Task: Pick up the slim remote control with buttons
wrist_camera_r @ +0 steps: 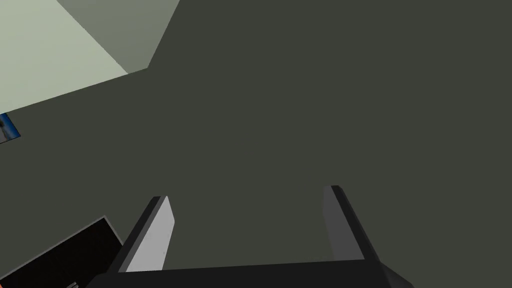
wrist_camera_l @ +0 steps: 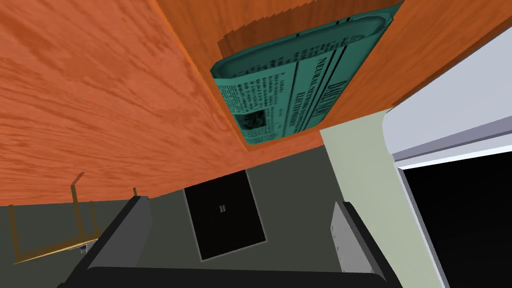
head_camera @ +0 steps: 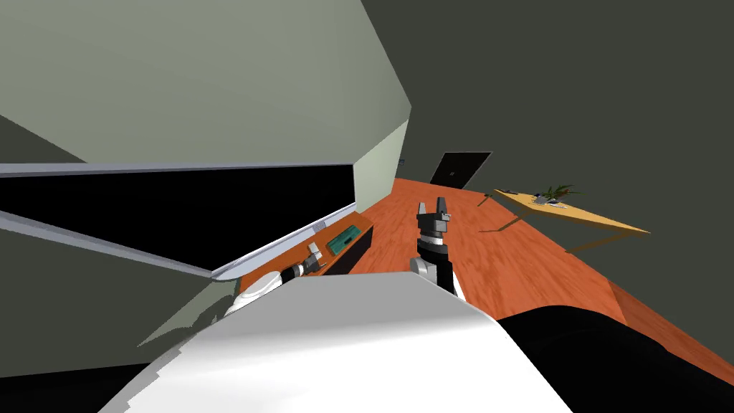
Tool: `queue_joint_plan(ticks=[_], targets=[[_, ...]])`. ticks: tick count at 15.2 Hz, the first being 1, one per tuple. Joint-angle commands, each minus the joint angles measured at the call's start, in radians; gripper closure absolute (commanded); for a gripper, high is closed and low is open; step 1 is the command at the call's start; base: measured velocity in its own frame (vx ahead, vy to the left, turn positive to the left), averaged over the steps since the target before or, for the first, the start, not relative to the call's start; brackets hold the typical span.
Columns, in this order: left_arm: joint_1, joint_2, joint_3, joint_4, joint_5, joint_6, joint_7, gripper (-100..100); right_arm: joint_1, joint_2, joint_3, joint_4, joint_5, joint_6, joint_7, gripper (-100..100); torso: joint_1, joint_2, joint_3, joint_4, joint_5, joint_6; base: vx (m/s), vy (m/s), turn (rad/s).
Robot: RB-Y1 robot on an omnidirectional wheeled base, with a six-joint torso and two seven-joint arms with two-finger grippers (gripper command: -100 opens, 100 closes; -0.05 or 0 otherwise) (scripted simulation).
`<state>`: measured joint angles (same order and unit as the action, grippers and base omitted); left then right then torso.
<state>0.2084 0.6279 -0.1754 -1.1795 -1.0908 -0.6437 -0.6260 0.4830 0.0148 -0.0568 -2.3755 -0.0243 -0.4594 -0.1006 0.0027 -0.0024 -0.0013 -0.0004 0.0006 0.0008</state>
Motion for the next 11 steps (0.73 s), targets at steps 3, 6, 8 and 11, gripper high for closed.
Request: queue_joint_plan(ticks=[3, 6, 8, 11], targets=[[-0.029, 0.026, -0.018, 0.078, -0.068, -0.017, -0.048, -100, 0.000, 0.000, 0.000, 0.000, 0.000, 0.000, 0.000, 0, 0.000, 0.000, 0.000, 0.000, 0.000, -0.001, -0.006, 0.017, -0.164], [-0.047, 0.044, -0.030, 0.133, -0.116, -0.028, -0.081, -100, 0.000, 0.000, 0.000, 0.000, 0.000, 0.000, 0.000, 0, 0.001, 0.001, 0.000, 0.000, 0.000, -0.001, -0.017, 0.038, -0.255], [-0.064, 0.062, -0.043, 0.180, -0.153, -0.038, -0.113, -100, 0.000, 0.000, 0.000, 0.000, 0.000, 0.000, 0.000, 0, 0.002, 0.001, 0.001, 0.000, 0.000, 0.000, -0.032, 0.056, -0.293], [-0.080, 0.078, -0.055, 0.253, -0.213, -0.048, -0.144, -100, 0.000, 0.000, 0.000, 0.000, 0.000, 0.000, 0.000, 0, 0.002, -0.001, 0.000, 0.000, 0.000, -0.001, 0.007, 0.036, -0.333]])
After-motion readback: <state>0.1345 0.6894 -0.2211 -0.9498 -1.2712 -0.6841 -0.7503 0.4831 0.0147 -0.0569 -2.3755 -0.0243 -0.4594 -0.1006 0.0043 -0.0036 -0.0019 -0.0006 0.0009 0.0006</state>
